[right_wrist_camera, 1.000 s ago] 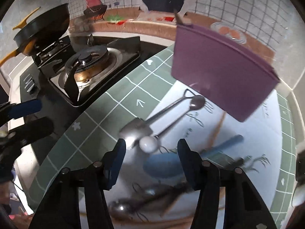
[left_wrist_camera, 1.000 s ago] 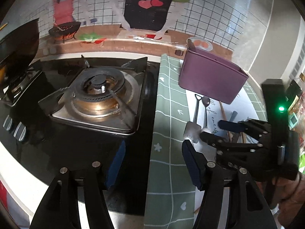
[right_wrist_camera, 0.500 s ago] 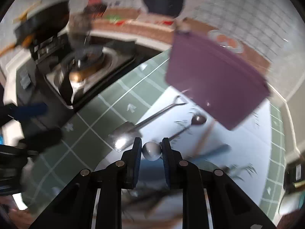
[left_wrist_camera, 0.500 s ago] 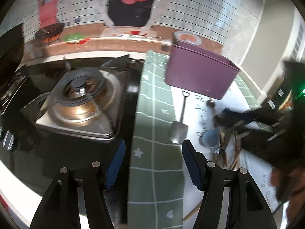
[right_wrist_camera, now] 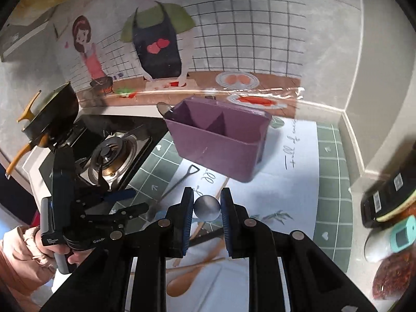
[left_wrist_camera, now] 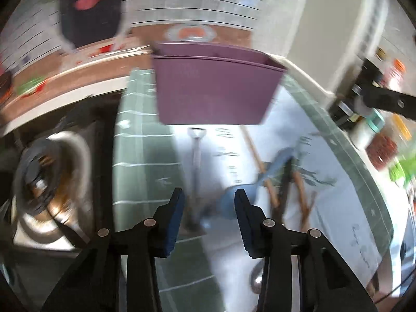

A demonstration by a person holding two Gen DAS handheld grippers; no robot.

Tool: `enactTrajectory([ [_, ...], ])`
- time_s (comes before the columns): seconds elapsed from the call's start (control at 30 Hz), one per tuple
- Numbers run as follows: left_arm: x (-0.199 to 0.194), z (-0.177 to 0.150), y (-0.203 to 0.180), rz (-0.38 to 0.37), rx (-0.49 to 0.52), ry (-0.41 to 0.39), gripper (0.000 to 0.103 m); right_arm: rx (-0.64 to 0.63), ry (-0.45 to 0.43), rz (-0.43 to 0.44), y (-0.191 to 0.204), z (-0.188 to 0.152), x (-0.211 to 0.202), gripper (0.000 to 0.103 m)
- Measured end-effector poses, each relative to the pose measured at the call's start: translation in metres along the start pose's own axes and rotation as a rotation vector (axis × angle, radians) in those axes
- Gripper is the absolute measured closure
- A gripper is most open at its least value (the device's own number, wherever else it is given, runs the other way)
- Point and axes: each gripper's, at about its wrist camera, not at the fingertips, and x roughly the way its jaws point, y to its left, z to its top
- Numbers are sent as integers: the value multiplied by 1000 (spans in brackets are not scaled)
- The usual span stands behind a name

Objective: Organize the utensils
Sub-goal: 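Grasp the shovel-shaped metal spoon with the left tool while the right tool holds its spoon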

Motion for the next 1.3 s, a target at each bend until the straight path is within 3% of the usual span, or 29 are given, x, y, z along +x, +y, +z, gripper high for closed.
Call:
enactTrajectory([
  [0.1, 14, 7, -20, -41, 141, 35, 62, 27, 9, 26, -7, -3, 3, 85],
  [0.2, 31, 16, -35, -88, 205, 96, 62, 25, -5, 19, -11, -2, 0, 91],
  [0.4, 59, 32, -52, -86, 272, 180, 67, 31, -12, 18, -20, 0, -5, 91],
  [0.5, 67, 29, -45, -32, 233, 191, 67, 23, 11, 14, -22, -4, -2, 91],
  [0.63, 65, 21, -27, -50, 139, 196, 67, -25, 44, -28, -22, -20, 12, 85],
  [0.77, 42, 8, -10, -68, 62, 170, 66, -141, 108, -46, -15, -37, 37, 53],
  [0.8, 37, 5, -7, -62, 43, 161, 65, -165, 122, -50, -15, -40, 44, 51],
  [0.93, 15, -6, 13, 2, -97, 105, 53, -210, 175, -15, -19, -41, 75, 51],
  [1.03, -1, -13, 27, 76, -200, 45, 49, -208, 210, -1, -21, -37, 103, 50],
  [1.1, -9, -18, 34, 87, -257, 19, 48, -201, 246, 3, -21, -36, 125, 50],
  [1.23, -19, -25, 44, 100, -296, 10, 47, -207, 264, -43, -13, -42, 149, 55],
  [1.3, -18, -28, 46, 113, -287, 19, 47, -215, 255, -52, -7, -43, 149, 64],
])
